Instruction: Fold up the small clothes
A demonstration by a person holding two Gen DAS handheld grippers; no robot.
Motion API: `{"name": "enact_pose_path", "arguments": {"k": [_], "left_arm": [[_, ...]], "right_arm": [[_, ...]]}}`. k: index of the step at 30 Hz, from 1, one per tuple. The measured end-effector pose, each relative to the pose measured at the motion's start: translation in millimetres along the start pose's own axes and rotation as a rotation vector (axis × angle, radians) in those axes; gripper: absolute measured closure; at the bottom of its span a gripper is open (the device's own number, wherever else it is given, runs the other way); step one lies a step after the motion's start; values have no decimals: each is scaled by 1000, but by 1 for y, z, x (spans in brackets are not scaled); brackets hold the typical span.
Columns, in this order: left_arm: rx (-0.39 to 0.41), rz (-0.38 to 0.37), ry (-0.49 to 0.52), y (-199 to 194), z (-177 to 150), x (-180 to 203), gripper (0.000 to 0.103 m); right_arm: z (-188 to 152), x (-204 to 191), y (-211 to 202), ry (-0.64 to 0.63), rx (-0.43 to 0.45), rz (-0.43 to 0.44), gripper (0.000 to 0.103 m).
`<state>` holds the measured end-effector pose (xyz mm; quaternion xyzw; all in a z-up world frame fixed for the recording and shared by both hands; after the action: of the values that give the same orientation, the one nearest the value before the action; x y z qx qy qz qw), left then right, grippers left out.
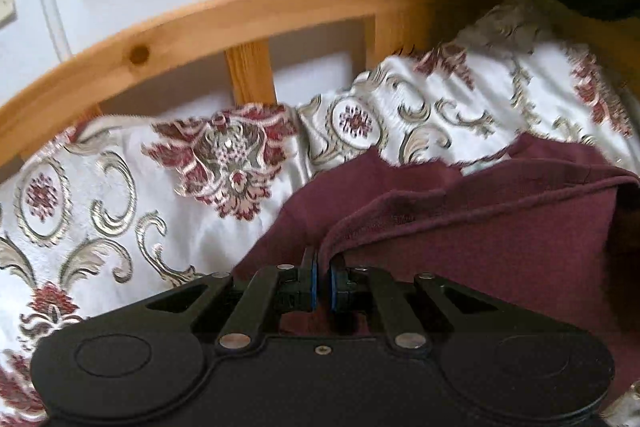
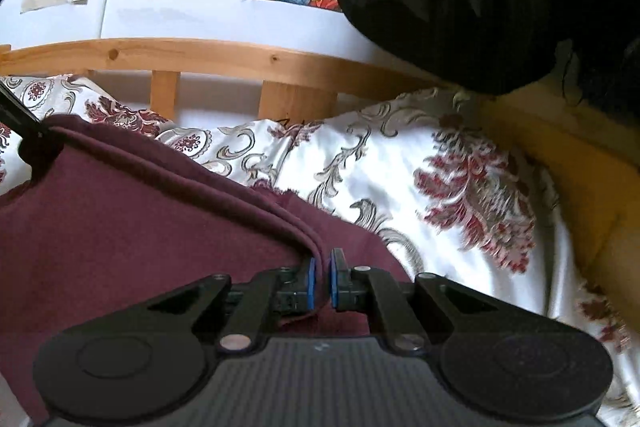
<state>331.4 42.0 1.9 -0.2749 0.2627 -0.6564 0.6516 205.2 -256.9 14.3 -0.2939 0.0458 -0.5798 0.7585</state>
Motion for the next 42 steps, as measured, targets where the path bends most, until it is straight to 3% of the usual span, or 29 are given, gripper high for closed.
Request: {"name": "enact_pose_path", "arguments": {"k": [2,4,8,10,16,19,20,21,26,29,32,34,36,42], "left_arm": [[-15,9,-6,10,-5,1,96],[-30,22,-17,18,-10,3,94],[-32,32,-90,25,-15,-1,87],[-40,24,-137,28,-16,-6,86],[-38,24,-187,30,-14,-14,65],[-17,2,-237,24,-15,-22,37],[-12,-6,-254,21,-16,-25,20],[-13,-24,-273,18,-17,-28,13],[-19,-64,-342,-1,-33,-36,9],[16,-82,-388,-23,-52,-35,5],[70,-100,-414,-46,-77,-29,1],[70,-106,-389,-51,-89,-24,1],[59,-90,-362,-53,-96,-21,1],[52,-82,-412,-49,-99,-22,1]], "right_arm": [[-11,4,5,35,3,32,85],[-20,9,6,61,-8,58,69],[-31,16,1,40,10,71,48],[-31,23,-2,79,17,72,30],[-26,21,-13,94,39,143,8],[-28,6,-14,37,21,181,8],[-30,-1,-13,11,11,185,8],[-31,-6,-11,-5,0,190,8],[-40,-24,-5,-37,-44,208,8],[-43,-25,-5,-37,-45,173,17],[-44,-17,-6,3,-41,127,39],[-45,-11,-6,45,-41,120,76],[-45,-4,-5,87,-45,124,91],[-45,29,-14,209,-37,67,94]]}}
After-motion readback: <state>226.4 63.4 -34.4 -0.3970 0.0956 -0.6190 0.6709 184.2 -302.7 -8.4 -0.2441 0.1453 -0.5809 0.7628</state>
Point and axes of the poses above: each gripper's, at about its wrist camera, not at the fingertips, and y roughly the way its jaws point, x to its right, z to its top, the point moved 3 cm from there along y, roughly the way its jaws point, and after that the axes turned 10 degrees about -y, right-handed, at the moved point
